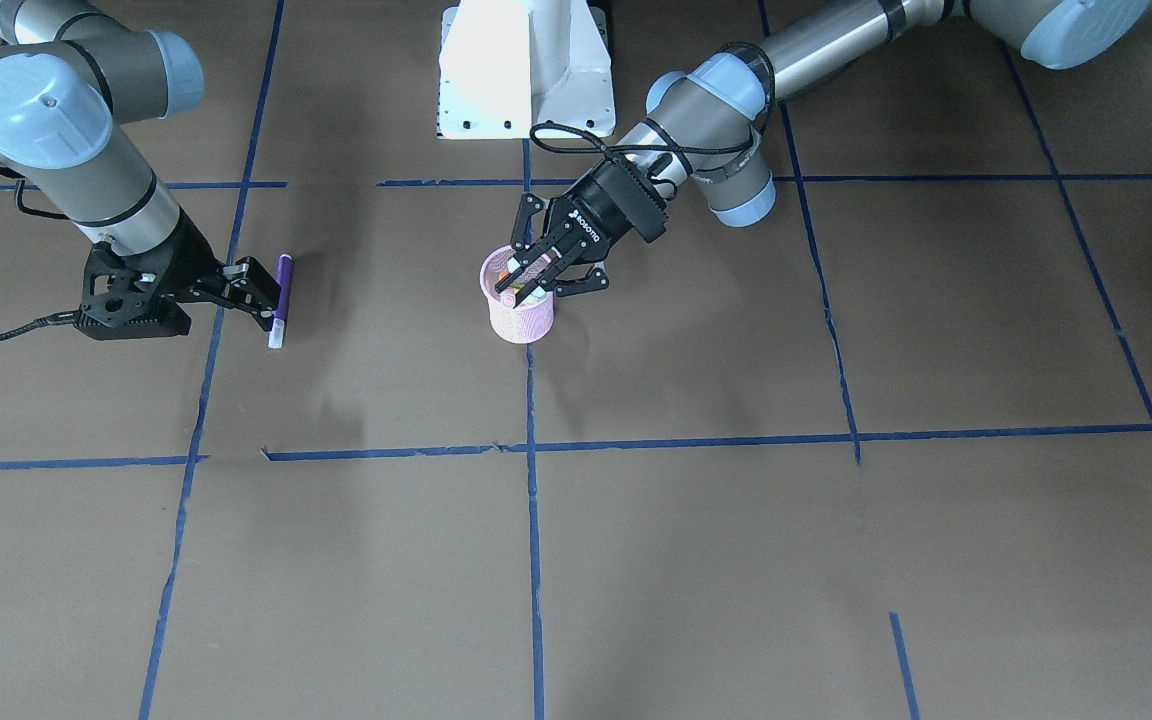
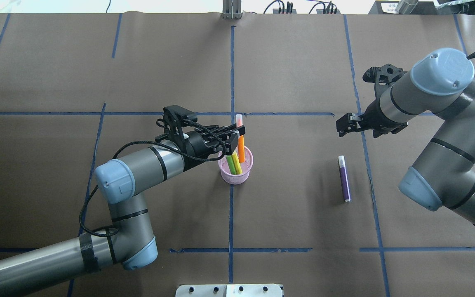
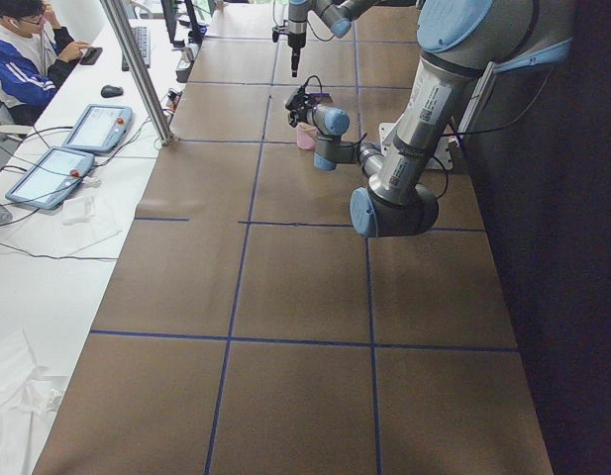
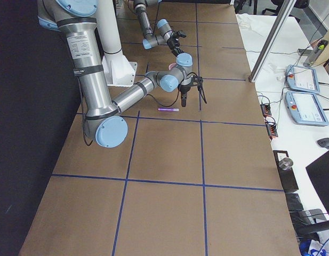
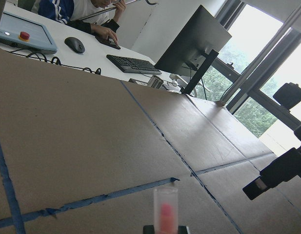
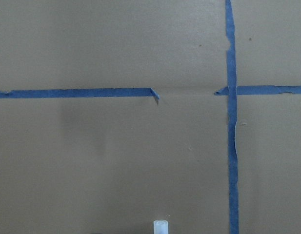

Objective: Collect pens into pen holder
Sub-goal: 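Lower the orange marker into the pink cup and open the left gripper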

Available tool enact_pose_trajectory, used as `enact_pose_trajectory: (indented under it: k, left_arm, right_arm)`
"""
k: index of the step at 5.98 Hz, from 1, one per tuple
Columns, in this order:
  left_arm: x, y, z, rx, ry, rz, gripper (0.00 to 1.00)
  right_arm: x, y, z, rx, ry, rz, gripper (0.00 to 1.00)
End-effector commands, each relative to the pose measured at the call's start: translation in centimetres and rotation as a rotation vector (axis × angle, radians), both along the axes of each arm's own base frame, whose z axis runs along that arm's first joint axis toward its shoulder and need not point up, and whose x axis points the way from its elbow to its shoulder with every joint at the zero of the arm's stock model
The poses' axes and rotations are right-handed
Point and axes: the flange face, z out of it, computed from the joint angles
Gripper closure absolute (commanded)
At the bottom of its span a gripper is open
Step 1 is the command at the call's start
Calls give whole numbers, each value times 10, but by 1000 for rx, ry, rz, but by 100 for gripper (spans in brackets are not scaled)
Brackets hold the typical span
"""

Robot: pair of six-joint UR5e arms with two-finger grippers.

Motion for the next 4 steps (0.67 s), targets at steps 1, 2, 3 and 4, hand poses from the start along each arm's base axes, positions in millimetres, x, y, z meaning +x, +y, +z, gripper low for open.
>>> enact_pose_trajectory:
  k: [1,2,3,4]
  left_arm:
    - [-9,2,-10,20,16,0,0]
    - [-19,5,-21,32,41,0,0]
    - [-29,7,-35,35,55,-2,0]
    - [-46,-8,-49,23,16,-19,0]
  right_arm:
    - [0,0,-1,1,-2,1,0]
    - [-1,0,-2,2,-4,0,0]
    - [-2,0,-2,1,-2,-2,0]
    - [-11,5,3,-22,3,-1,0]
